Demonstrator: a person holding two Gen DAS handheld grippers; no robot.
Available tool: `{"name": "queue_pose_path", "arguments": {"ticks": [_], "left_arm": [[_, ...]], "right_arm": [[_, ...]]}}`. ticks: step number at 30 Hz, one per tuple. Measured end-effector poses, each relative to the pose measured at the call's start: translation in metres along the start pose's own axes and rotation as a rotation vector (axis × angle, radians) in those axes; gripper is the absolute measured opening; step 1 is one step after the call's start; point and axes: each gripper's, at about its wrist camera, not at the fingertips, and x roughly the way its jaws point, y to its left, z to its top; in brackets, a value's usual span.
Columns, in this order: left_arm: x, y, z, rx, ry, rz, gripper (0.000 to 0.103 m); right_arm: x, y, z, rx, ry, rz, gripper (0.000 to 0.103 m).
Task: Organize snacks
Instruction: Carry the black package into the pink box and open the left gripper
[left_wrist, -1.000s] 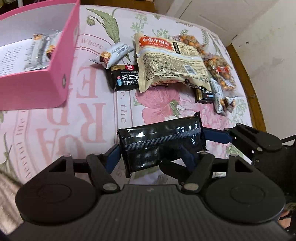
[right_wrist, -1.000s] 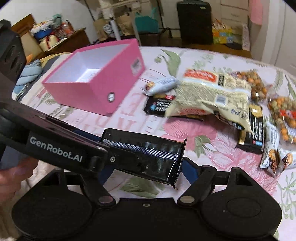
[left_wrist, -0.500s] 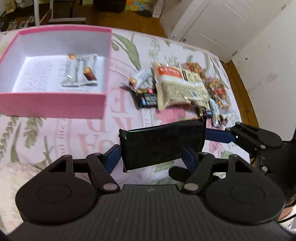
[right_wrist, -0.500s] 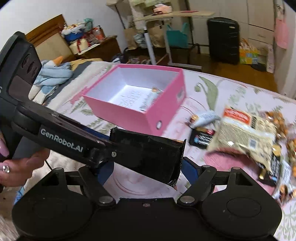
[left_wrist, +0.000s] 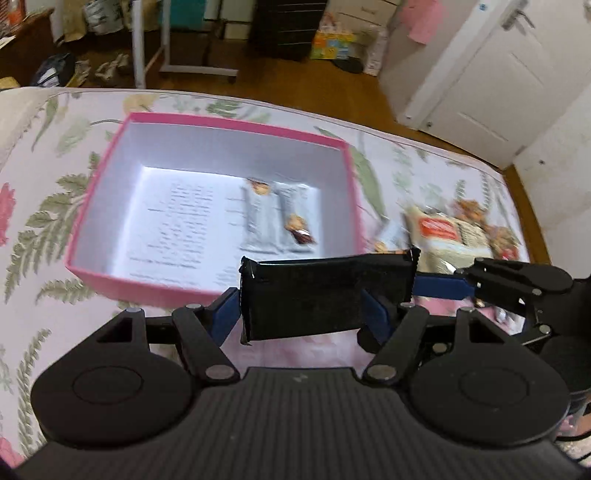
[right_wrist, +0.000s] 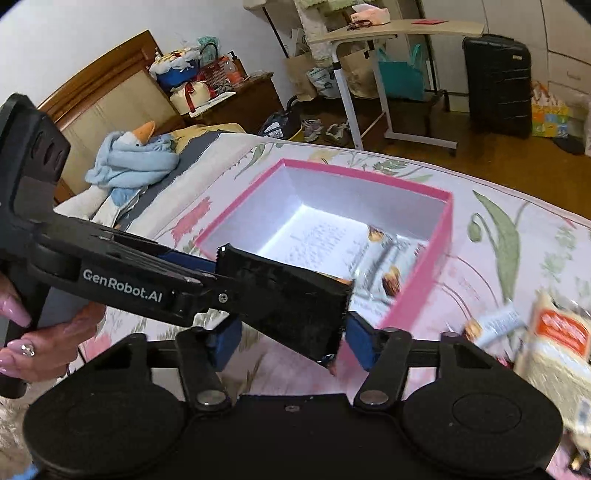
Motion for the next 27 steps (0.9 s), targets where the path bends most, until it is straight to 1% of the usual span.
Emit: {"name": "queue_pose_path", "arguments": {"ticks": [2, 5, 7, 8, 10, 15, 19, 21, 25, 27], "left_arm": [[0.012, 0.008, 0.012, 0.017, 0.004, 0.004, 0.069], [0.042, 0.017, 0.027, 0.032, 0.022, 0.026, 0.069], [0.060, 0.026, 0.032, 0.006, 0.046, 0.035, 0.069], [0.071, 0.032, 0.035, -0.020, 0.063, 0.022, 0.069], [0.084, 0.041, 0.035, -0.054, 0.089, 0.007, 0.069], [0.105, 0.047, 0.031, -0.071, 0.102, -0.004, 0.069], [0.117, 0.053, 0.028, -0.115, 0.094, -0.039, 0.070], [0.120, 0.052, 0.025, -0.117, 0.086, -0.042, 0.071], [0.110, 0.045, 0.022, -0.072, 0.028, 0.023, 0.071], [0.100, 0.041, 0.022, -0.053, 0.002, 0.031, 0.071]], "right_arm": [[0.017, -0.004, 0.009, 0.009, 0.018, -0.011, 0.061], [0.045, -0.011, 0.019, 0.034, 0.067, -0.025, 0.061], [0.061, -0.015, 0.023, 0.045, 0.093, -0.033, 0.061], [0.067, -0.016, 0.023, 0.050, 0.104, -0.047, 0.061], [0.078, -0.016, 0.025, 0.042, 0.114, -0.088, 0.061], [0.098, -0.013, 0.028, 0.008, 0.156, -0.163, 0.062], [0.105, -0.010, 0.029, -0.037, 0.178, -0.243, 0.065], [0.106, -0.010, 0.030, -0.051, 0.190, -0.265, 0.065], [0.099, -0.007, 0.028, -0.072, 0.177, -0.271, 0.067], [0.092, -0.002, 0.026, -0.093, 0.162, -0.290, 0.070]]}}
